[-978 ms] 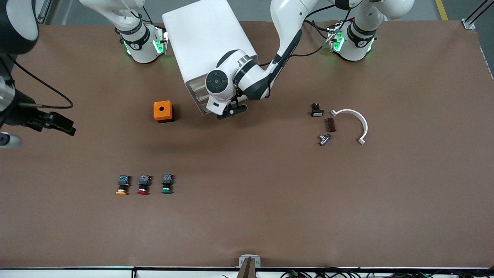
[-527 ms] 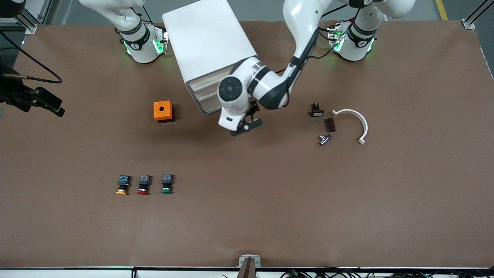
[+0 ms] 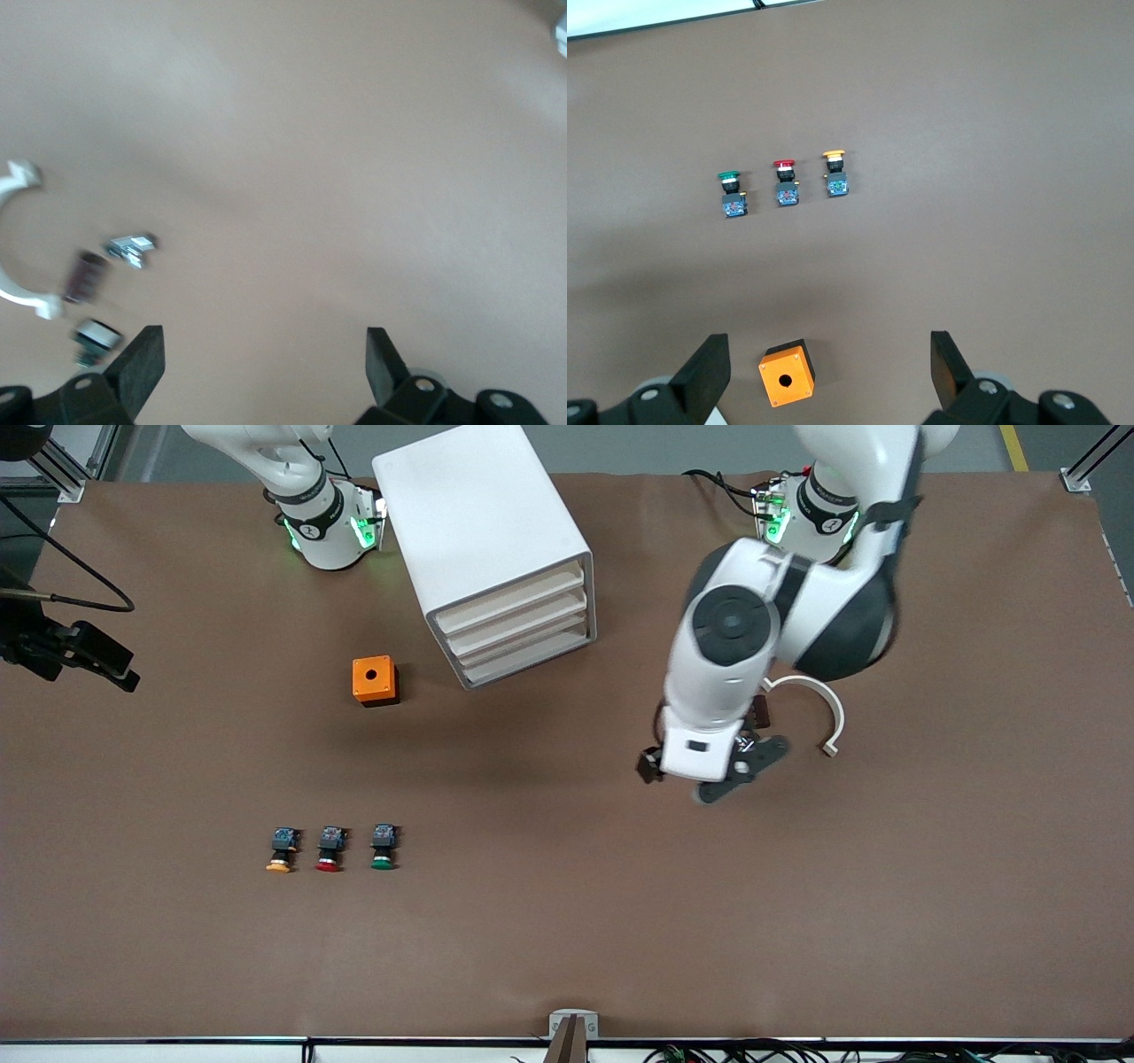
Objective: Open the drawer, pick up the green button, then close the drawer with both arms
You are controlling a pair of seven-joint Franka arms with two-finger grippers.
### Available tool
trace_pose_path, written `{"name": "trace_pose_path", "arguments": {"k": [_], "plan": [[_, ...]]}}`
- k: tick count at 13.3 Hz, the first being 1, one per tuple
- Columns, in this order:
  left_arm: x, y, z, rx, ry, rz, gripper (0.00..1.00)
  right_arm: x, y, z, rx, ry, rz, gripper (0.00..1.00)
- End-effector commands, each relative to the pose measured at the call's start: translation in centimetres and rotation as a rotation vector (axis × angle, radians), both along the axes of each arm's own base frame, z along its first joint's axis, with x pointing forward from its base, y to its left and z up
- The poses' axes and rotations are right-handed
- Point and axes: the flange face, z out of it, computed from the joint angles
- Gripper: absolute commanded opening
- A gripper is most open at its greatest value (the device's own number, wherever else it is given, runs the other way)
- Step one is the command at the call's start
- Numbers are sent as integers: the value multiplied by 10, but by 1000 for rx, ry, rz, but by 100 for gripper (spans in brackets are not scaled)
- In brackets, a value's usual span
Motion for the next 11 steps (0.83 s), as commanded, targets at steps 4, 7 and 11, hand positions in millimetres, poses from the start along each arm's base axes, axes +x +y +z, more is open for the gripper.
{"name": "trace_pose_path", "arguments": {"k": [4,7,11], "plan": [[-6,148,118,-12,27,-173,100,-10,-5,8,0,-11,70,100],[-16,213,155,-22,29,-206,100,-9,-4,8,0,-11,72,100],[-26,279,179,-51,17,-326,100,-7,-3,15,-2,-23,75,100]]}}
